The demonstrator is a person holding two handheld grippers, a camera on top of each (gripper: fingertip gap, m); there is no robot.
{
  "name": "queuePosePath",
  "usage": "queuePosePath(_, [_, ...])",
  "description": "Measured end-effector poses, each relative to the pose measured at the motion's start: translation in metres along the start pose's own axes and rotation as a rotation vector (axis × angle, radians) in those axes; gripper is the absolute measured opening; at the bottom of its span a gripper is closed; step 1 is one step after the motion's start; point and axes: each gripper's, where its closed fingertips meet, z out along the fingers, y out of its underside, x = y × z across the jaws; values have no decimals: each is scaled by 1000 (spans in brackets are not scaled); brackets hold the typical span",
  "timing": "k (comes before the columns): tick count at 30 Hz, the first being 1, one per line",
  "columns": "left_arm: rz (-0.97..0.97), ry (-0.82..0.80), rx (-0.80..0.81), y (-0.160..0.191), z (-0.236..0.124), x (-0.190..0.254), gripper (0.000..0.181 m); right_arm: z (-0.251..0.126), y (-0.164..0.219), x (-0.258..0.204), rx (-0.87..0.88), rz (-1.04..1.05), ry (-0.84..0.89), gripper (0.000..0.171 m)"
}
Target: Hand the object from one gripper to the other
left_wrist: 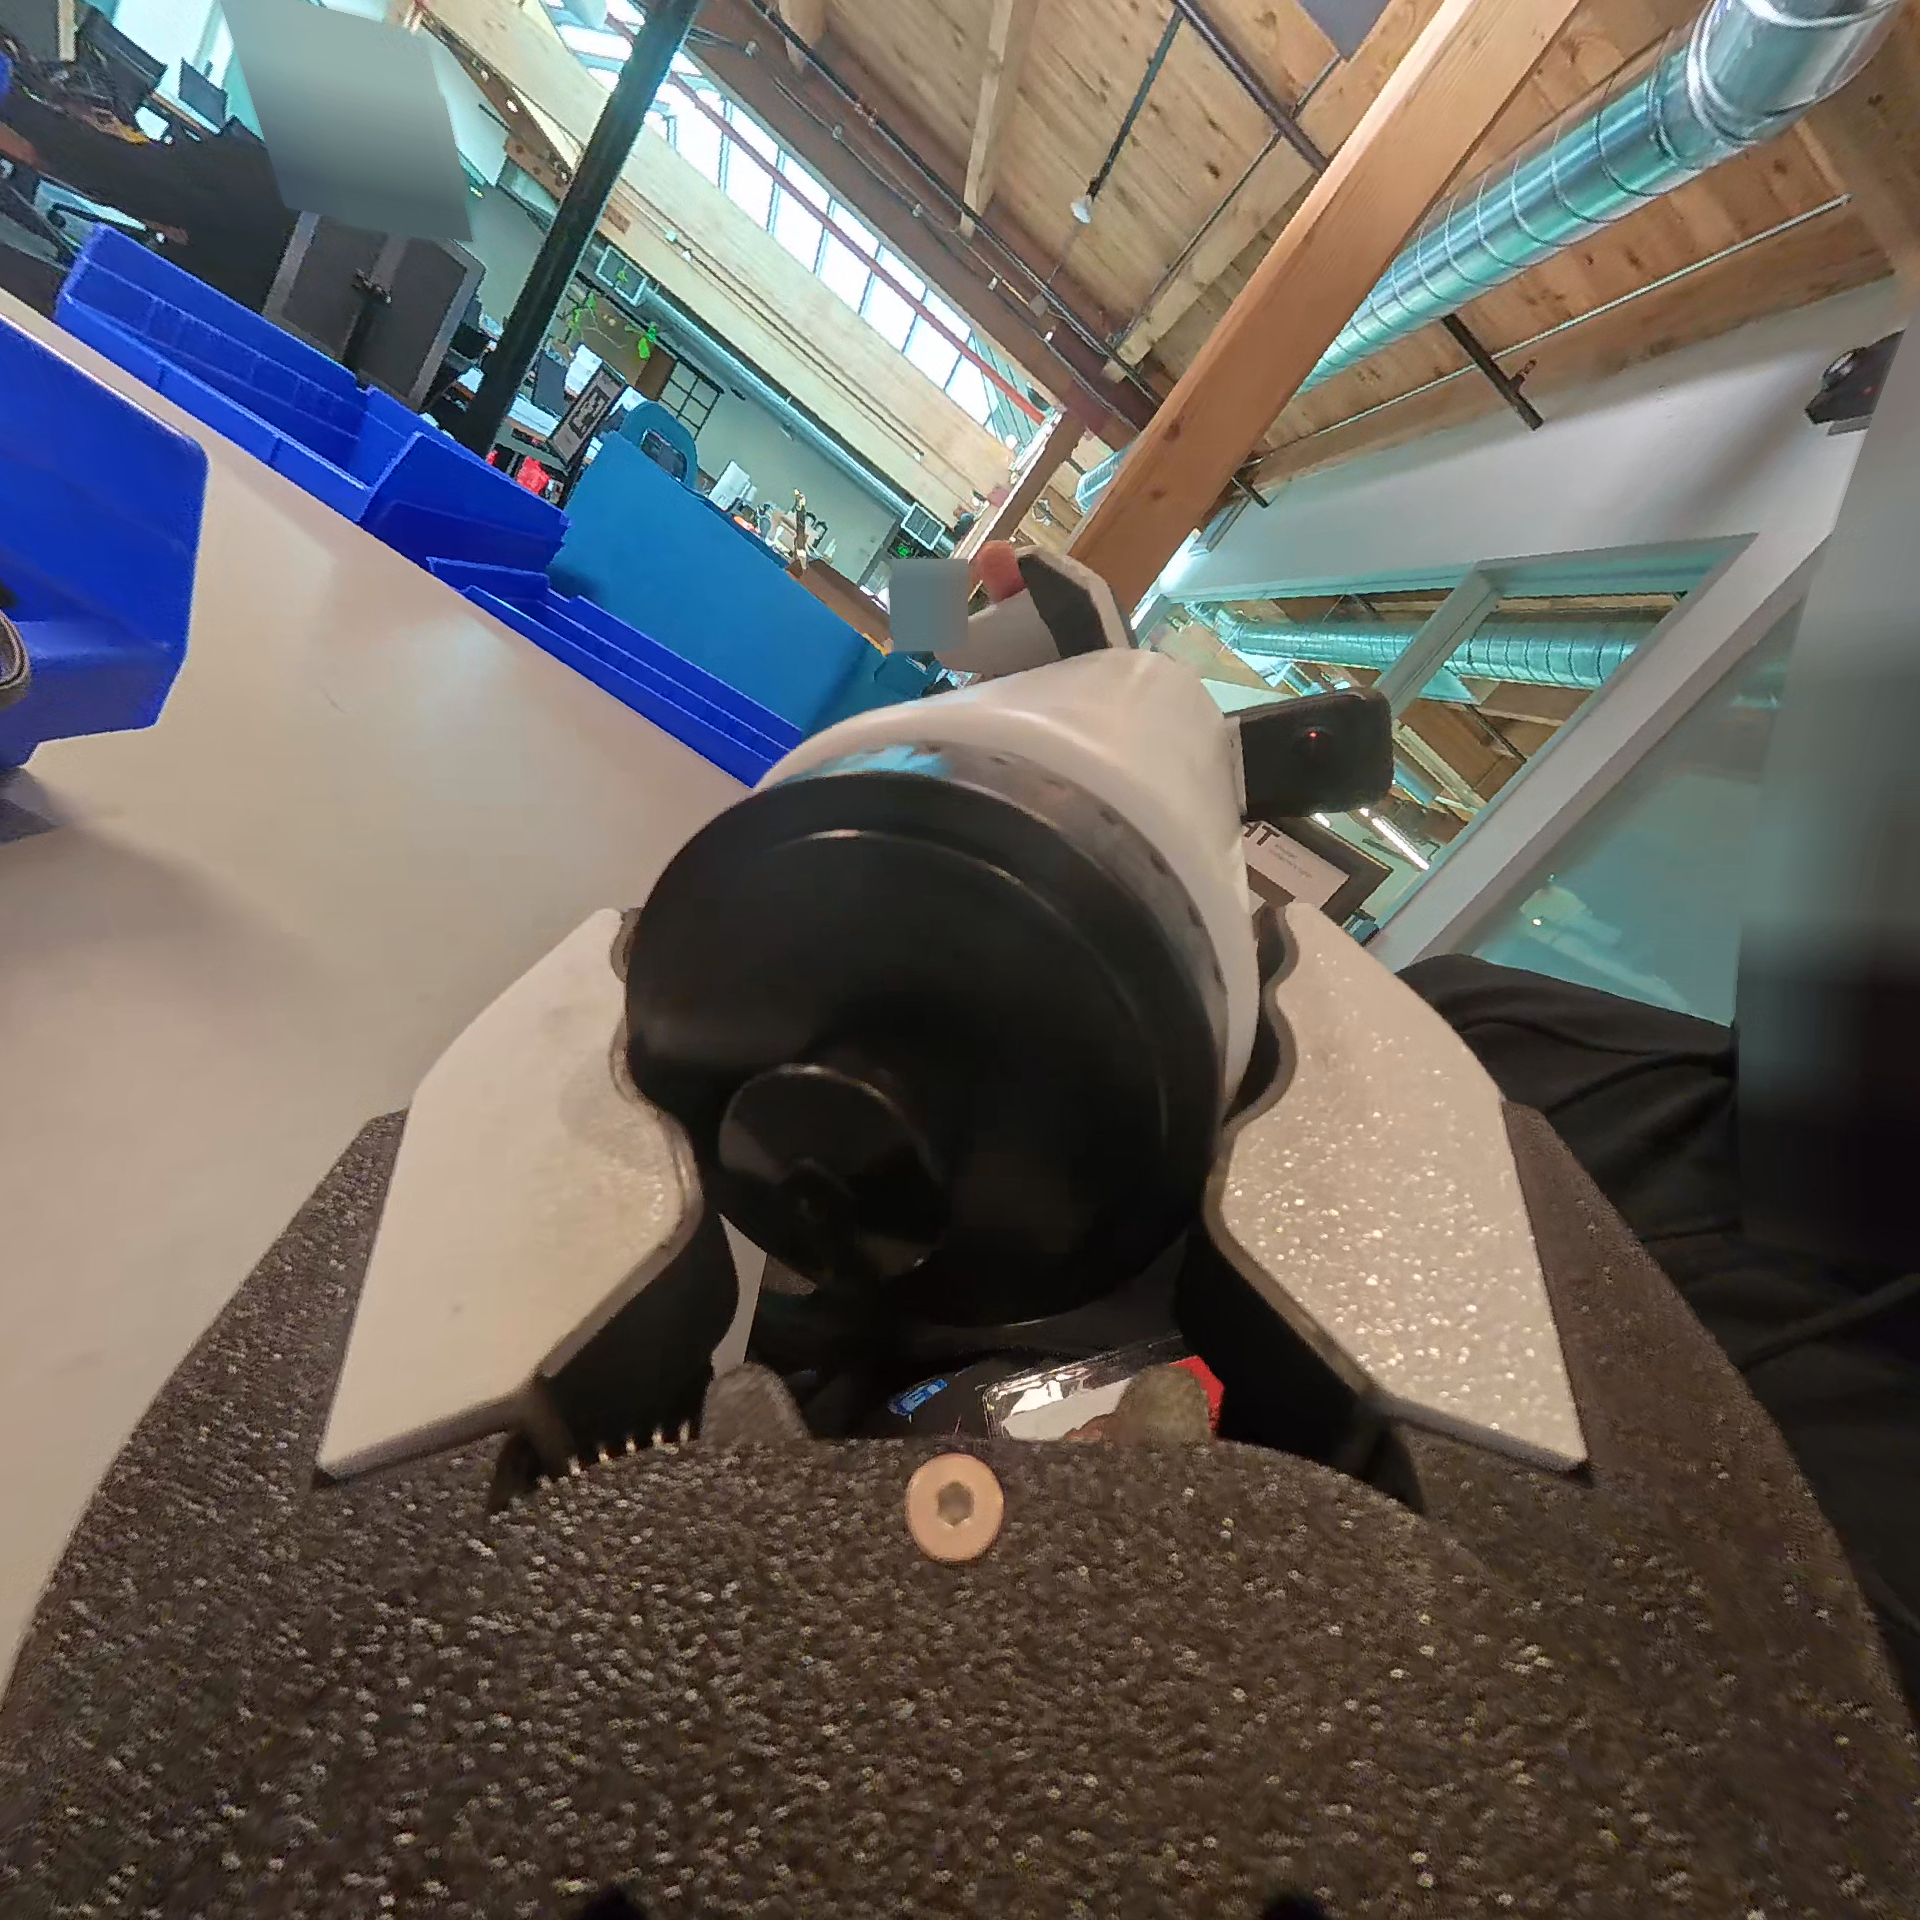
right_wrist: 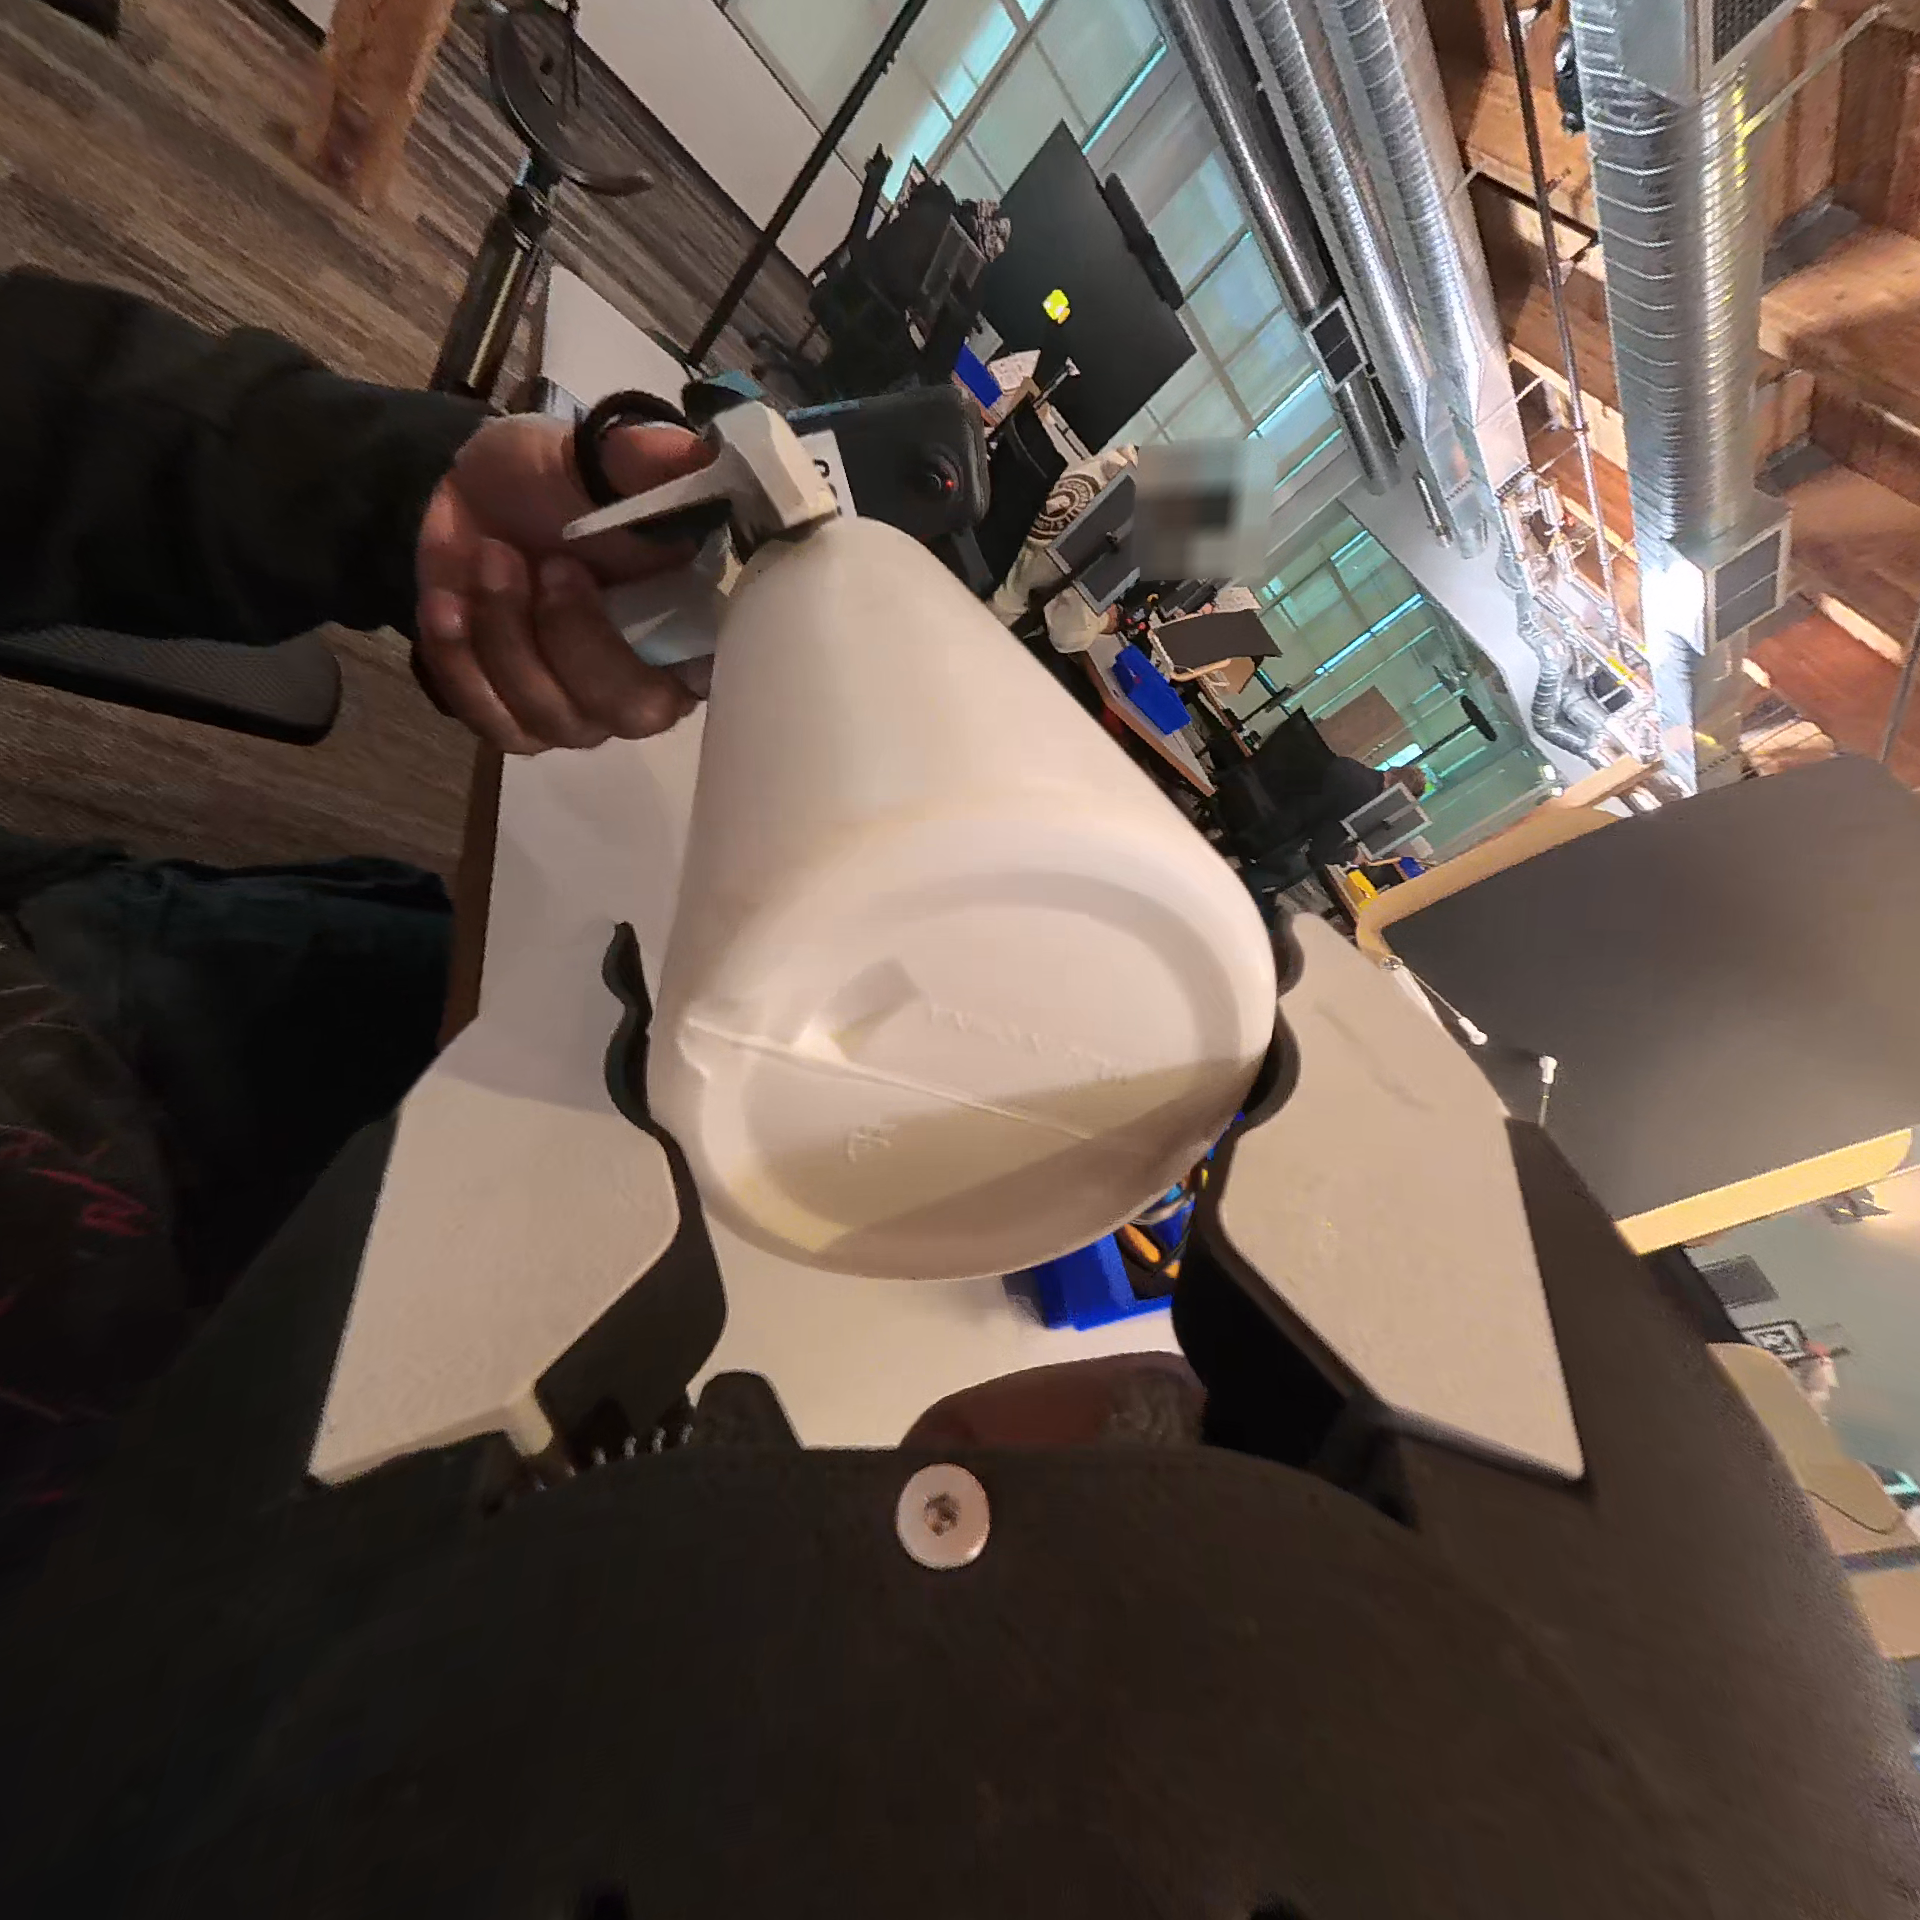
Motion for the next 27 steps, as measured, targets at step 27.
queuePosePath(27, [46, 117, 353, -45, -24, 10, 103, 0, -33, 5, 18, -383, 272, 110])
